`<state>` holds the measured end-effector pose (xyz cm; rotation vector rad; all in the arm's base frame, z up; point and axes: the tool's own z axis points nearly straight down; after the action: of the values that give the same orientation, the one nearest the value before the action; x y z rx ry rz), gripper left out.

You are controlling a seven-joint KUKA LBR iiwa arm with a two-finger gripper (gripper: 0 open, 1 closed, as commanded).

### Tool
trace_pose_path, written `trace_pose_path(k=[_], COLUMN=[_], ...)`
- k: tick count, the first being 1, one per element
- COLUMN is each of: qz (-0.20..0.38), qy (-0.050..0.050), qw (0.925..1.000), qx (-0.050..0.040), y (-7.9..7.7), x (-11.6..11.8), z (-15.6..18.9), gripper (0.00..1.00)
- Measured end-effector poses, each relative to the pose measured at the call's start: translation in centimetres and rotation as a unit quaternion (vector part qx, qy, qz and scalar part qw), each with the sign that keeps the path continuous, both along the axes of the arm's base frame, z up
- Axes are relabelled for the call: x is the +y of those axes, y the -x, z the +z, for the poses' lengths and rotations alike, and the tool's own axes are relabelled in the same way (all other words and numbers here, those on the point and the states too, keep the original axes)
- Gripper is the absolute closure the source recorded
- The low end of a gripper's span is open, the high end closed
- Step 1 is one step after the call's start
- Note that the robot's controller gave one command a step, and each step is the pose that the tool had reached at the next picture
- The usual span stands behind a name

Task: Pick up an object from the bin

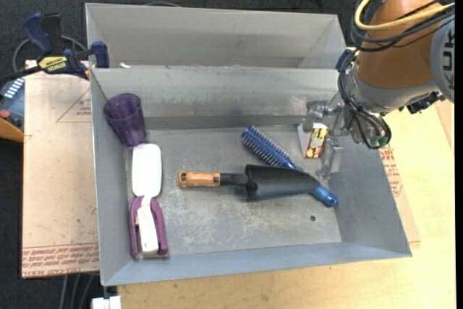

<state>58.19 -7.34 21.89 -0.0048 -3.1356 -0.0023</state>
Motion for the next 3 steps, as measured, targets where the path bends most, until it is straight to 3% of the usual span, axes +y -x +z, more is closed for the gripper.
trace_pose_path(k=[1, 2, 3], qz=[0.001, 0.002, 0.0], qy=[0.001, 0.0, 0.0], qw=[1.0, 1.0, 1.0], qx=[-0.004, -0.0031, -0.0028], y=[-0.1, 0.3, 0.6], x=[0.1, 1.6, 1.8], z=[0.5, -9.3, -10.7], gripper=[0.0, 0.0, 0.0])
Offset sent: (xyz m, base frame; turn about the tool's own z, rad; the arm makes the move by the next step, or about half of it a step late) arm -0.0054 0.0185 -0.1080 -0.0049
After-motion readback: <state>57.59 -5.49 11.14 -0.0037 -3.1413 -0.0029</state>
